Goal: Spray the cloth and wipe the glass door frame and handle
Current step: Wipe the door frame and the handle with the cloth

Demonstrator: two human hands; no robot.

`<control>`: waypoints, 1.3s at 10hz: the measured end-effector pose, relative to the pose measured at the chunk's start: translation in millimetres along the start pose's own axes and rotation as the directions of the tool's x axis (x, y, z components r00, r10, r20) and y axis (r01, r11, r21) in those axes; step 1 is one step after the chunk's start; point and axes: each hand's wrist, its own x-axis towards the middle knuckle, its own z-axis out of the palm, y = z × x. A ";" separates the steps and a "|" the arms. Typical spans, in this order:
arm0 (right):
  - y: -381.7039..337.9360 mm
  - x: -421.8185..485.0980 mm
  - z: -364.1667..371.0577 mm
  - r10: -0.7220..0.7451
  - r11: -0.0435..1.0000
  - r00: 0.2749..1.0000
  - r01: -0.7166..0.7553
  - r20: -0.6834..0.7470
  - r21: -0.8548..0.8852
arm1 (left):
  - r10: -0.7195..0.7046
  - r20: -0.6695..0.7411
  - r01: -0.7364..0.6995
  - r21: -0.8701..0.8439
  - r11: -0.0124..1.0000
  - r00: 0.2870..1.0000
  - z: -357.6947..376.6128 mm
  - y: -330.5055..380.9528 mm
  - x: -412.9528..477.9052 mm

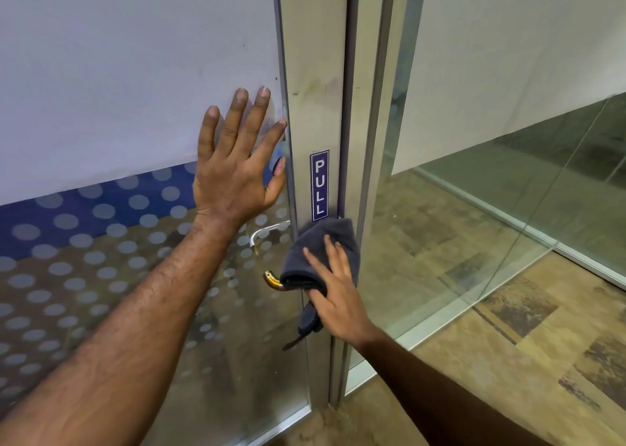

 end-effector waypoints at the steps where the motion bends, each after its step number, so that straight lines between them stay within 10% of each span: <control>1: 19.3 -14.1 -10.3 -0.166 0.984 0.985 0.168 0.046 -0.058 | -0.004 -0.003 0.004 0.006 1.000 1.000 0.1 -0.9 -1.2; 4: -4.7 10.6 -4.2 0.219 0.954 0.975 -0.203 -0.049 0.220 | -0.015 0.008 0.015 0.020 1.000 1.000 -2.0 0.8 -0.7; 5: -20.1 10.9 14.1 0.249 0.965 0.965 -0.239 -0.087 0.108 | -0.013 0.002 0.013 0.010 1.000 1.000 -2.4 1.8 0.1; 7: -5.2 5.0 3.0 0.289 0.826 0.932 -0.127 -0.218 0.549 | -0.019 -0.013 0.019 0.009 1.000 1.000 -1.2 0.6 0.5; 10: -37.4 39.2 23.5 0.384 0.921 0.818 -0.374 -0.428 0.110 | -0.008 0.007 0.008 0.019 1.000 1.000 -3.1 0.0 0.7; 13: -10.8 25.3 -5.9 -0.091 0.940 0.956 -0.011 -0.279 -0.341 | -0.008 0.006 0.008 0.026 1.000 1.000 -0.4 0.9 0.6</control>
